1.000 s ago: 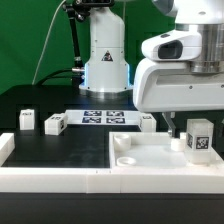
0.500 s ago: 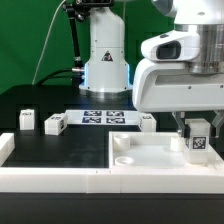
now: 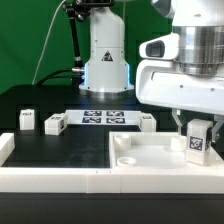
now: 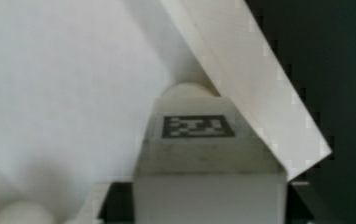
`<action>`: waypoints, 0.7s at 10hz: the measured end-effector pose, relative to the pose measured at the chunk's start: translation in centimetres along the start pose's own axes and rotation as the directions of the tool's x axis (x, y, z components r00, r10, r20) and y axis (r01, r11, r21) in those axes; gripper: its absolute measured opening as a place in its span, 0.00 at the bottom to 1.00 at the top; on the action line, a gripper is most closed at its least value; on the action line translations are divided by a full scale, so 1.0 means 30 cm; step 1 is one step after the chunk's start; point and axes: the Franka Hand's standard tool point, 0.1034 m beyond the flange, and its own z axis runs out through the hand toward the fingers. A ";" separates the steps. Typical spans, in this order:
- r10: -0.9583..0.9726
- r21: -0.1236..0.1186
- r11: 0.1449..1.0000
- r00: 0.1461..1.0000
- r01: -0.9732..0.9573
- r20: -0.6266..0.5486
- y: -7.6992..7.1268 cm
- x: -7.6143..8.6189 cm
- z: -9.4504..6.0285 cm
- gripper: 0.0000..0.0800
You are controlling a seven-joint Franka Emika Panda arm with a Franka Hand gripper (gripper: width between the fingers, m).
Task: Assemble one leg
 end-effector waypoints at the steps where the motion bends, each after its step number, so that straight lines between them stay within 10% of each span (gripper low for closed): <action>1: 0.117 0.002 0.993 0.993 -0.117 0.004 0.001 0.001 0.000 0.36; 7: 0.709 -0.004 0.705 0.705 -0.709 0.005 0.005 0.001 0.003 0.37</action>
Offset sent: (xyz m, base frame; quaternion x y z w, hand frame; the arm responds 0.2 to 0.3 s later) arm -0.0014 -0.0041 -0.0154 -0.0183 0.0206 0.2947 0.9552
